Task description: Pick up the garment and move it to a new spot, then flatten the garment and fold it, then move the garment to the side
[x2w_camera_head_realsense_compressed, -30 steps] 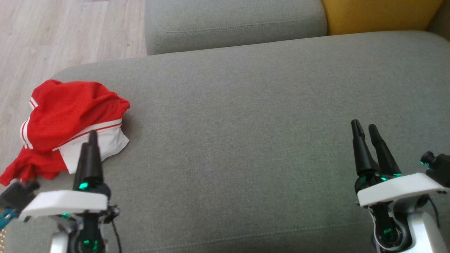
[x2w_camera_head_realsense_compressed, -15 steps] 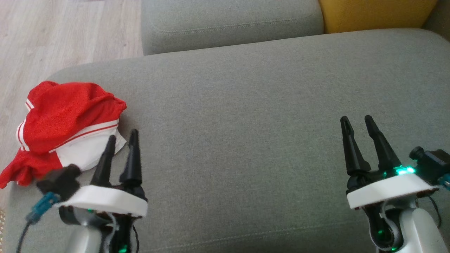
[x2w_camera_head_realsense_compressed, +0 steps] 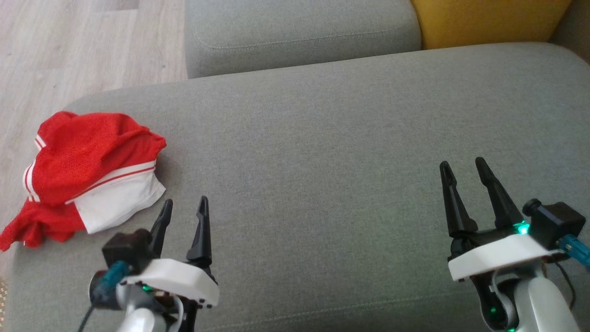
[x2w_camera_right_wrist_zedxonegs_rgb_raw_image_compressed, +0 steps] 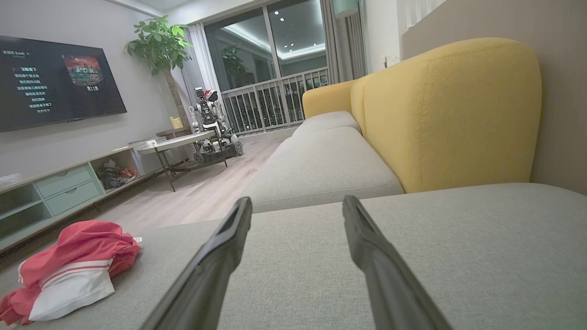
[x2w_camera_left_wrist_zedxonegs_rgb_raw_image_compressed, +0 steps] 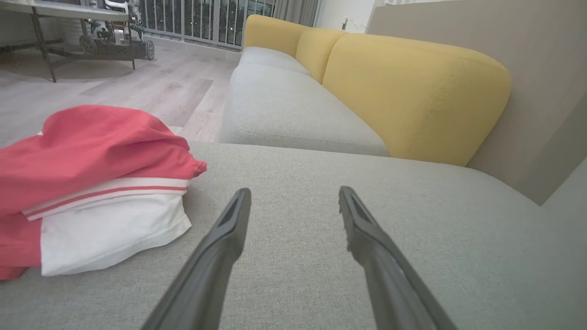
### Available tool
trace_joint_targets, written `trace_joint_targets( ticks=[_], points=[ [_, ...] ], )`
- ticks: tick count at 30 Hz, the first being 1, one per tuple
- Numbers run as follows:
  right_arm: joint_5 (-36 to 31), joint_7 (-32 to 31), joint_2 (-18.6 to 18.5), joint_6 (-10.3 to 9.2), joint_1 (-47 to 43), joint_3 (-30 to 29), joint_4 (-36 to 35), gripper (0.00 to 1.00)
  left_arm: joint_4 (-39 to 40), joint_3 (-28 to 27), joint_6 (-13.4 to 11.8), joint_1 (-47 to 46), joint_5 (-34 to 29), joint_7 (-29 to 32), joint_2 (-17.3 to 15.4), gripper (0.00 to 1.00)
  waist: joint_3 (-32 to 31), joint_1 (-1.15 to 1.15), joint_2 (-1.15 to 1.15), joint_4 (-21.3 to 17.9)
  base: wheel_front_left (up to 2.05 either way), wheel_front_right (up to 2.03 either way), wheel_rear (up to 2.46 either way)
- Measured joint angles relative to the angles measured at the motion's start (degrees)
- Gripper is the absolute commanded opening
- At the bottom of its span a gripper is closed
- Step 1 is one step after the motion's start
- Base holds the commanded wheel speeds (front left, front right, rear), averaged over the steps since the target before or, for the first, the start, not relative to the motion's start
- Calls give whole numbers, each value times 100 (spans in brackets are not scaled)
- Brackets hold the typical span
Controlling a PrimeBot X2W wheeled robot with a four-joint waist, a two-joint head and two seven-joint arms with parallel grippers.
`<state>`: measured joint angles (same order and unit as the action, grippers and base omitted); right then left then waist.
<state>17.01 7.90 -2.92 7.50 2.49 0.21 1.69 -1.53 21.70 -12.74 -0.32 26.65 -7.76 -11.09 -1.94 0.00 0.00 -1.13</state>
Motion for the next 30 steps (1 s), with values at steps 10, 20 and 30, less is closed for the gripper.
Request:
trace_joint_targets(
  ticks=[10,20,30],
  points=[
    [-423,153,2,0,-65,18,5,100,65,403,-591,-87,-523,-169,-151,100,-57,0,0,30,0,0,0],
    [-1110,339,4,0,-71,176,-158,100,278,577,-737,-103,-976,-344,-201,100,-81,0,0,66,0,0,0],
    [-912,480,3,0,-77,-38,-64,100,231,135,-465,33,-1134,-516,112,100,-124,0,0,87,0,0,0]
  ],
)
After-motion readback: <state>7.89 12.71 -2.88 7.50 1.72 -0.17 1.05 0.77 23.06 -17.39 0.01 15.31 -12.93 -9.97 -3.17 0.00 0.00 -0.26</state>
